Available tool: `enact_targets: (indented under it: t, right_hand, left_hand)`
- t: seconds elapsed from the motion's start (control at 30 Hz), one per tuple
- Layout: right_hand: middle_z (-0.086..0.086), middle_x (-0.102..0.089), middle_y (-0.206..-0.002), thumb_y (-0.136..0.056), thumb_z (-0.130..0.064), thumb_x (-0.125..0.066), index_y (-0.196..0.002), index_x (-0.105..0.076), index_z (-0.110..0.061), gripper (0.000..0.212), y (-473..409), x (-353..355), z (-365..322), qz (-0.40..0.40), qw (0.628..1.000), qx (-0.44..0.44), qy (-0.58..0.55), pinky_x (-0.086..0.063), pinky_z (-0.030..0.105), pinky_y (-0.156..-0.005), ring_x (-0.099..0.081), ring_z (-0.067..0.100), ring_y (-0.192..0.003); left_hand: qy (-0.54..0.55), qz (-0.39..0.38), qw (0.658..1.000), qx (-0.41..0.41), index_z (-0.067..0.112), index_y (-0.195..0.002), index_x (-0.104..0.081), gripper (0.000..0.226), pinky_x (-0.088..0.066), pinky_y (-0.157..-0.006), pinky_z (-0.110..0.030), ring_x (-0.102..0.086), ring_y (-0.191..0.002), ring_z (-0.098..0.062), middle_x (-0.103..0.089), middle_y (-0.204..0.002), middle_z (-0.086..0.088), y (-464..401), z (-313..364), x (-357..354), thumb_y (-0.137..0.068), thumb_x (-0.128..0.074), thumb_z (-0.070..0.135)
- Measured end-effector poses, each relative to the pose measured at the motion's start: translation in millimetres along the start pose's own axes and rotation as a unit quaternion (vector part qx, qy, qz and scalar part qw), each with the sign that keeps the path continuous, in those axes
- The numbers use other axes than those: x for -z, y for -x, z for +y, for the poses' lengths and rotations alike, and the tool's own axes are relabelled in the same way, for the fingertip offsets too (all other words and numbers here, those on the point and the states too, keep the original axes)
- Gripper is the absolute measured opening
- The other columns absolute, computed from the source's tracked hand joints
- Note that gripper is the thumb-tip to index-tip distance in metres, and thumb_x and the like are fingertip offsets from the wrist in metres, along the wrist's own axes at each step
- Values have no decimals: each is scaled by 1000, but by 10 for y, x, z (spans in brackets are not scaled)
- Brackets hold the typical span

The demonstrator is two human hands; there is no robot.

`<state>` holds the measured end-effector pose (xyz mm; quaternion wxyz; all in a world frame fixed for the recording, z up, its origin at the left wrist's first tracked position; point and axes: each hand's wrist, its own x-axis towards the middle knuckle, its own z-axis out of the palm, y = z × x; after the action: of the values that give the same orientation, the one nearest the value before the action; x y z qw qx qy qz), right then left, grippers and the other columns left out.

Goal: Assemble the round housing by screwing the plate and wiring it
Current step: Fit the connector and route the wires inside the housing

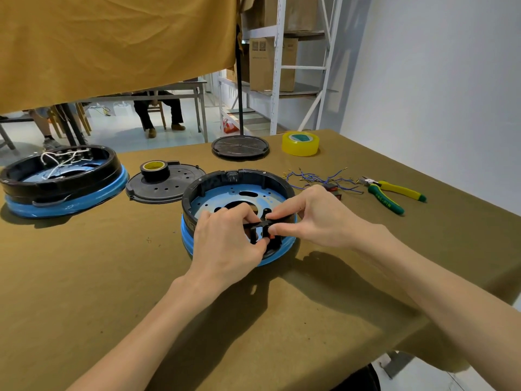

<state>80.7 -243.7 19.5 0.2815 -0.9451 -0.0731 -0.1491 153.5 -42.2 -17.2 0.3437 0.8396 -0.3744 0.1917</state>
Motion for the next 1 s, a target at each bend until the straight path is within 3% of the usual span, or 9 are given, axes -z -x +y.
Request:
enact_targets:
  t: [0.07,0.13,0.23,0.3,0.47,0.63,0.77,0.87,1.0]
  right_hand:
    - [-11,-78,-108,-90,-29,-79,-114,-80,-24,25,69,-89,35,34,999,21,-16,-48,11,-59,-66,-8,-74]
    - [-12,-76,-112,-90,-27,-79,-117,-79,-22,27,120,-148,109,62,996,15,-61,-46,9,-58,-66,-3,-74]
    - [-16,-75,-101,-93,-27,-73,-107,-80,-26,16,121,-91,340,226,970,-60,-62,-49,20,-62,-65,9,-69]
    - [-9,-74,-99,-95,-27,-67,-104,-79,-25,15,84,11,559,300,937,-179,23,-56,36,-75,-67,12,-85]
    - [4,-64,-126,-96,-53,-61,-139,-61,-27,50,-132,47,870,110,933,-326,108,-53,45,-95,-60,25,-116]
    - [3,-67,-131,-93,-44,-68,-127,-69,-22,40,-393,126,962,70,930,-351,84,-53,44,-99,-62,25,-118]
    - [7,-71,-119,-93,-34,-73,-111,-71,-20,23,-509,78,1038,89,918,-374,93,-56,43,-90,-64,26,-108]
    - [6,-67,-120,-100,-32,-65,-119,-61,-19,24,-479,14,957,101,920,-356,127,-49,37,-79,-61,25,-107]
    - [2,-68,-114,-98,-23,-69,-123,-62,-15,27,-328,2,676,234,940,-249,9,-53,27,-82,-63,14,-97]
  left_hand:
    - [-1,-9,1000,-7,29,-95,-68,27,-41,-84,-33,-60,-81,-6,-66,-84,17,-6,-8,9,-79,-81,47]
    - [-2,-18,1000,-15,30,-97,-67,27,-40,-83,-34,-60,-82,-7,-66,-85,17,-21,-22,11,-80,-79,47]
    - [1,-21,999,-26,31,-100,-67,27,-36,-82,-33,-57,-83,-5,-64,-87,20,-50,-38,5,-81,-80,44]
    - [6,-9,999,-40,29,-103,-70,28,-33,-80,-30,-55,-83,-4,-63,-88,22,-60,-55,-3,-80,-82,39]
    - [-1,20,996,-88,26,-107,-72,27,-37,-80,-30,-57,-87,-6,-71,-95,15,-44,-136,-58,-84,-73,40]
    - [12,32,995,-95,26,-108,-73,27,-35,-81,-27,-49,-85,1,-71,-94,14,-35,-156,-83,-87,-65,42]
    - [19,30,995,-95,26,-109,-73,27,-34,-81,-26,-49,-85,2,-72,-95,13,-36,-173,-92,-87,-65,39]
    - [24,25,995,-93,26,-109,-73,26,-36,-82,-25,-52,-86,0,-72,-95,13,-33,-174,-88,-87,-65,37]
    - [32,23,995,-93,25,-109,-73,26,-36,-83,-22,-54,-88,0,-73,-97,13,-33,-170,-81,-87,-64,37]
